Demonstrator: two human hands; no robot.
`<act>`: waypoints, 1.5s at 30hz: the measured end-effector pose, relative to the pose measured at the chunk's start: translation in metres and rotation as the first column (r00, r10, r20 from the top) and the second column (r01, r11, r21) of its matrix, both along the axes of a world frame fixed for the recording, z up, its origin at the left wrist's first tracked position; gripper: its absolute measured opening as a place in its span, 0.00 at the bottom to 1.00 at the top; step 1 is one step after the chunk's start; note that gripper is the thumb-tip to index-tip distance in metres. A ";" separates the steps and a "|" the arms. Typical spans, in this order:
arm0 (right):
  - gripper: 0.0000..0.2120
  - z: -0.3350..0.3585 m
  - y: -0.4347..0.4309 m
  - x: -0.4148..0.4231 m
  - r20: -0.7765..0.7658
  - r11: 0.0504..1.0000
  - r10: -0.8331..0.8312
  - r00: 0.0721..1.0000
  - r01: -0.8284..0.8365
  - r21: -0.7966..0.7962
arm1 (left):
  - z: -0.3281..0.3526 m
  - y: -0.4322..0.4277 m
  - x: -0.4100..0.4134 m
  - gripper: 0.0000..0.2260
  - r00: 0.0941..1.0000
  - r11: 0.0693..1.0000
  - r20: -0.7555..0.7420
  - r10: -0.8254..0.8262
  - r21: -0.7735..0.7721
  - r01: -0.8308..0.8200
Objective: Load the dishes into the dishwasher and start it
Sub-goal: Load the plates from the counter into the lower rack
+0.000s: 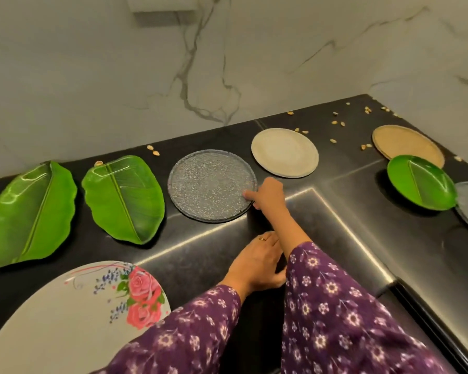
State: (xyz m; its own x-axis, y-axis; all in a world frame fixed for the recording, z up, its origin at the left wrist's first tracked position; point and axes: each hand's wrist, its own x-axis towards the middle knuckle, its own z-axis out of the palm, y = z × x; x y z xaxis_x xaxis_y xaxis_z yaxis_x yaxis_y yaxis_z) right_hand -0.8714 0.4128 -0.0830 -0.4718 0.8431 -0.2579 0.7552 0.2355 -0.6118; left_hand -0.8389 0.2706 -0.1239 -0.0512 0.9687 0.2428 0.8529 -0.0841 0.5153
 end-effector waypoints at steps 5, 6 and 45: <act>0.14 0.001 0.006 -0.008 0.103 1.000 -0.012 0.995 0.015 -0.025 | 0.002 -0.001 0.001 0.22 1.000 1.000 0.003 -0.010 0.028 0.010; 0.13 0.001 0.006 -0.007 0.073 0.998 -0.009 0.997 0.013 -0.055 | 0.002 -0.001 0.001 0.22 1.000 0.999 0.007 -0.010 0.035 0.010; 0.13 0.007 -0.458 0.891 -0.361 0.467 -0.860 0.360 0.840 -0.276 | 0.039 -0.068 0.624 0.10 0.467 0.435 -0.177 -0.867 0.190 0.880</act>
State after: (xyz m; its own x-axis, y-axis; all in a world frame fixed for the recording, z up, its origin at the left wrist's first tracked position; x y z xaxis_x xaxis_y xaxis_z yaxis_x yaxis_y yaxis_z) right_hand 0.0198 -0.0448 -0.0764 0.4340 0.8524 -0.2917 0.2211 -0.4147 -0.8827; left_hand -0.2145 0.2031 -0.0851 0.8073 0.4066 0.4278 0.2788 -0.9016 0.3308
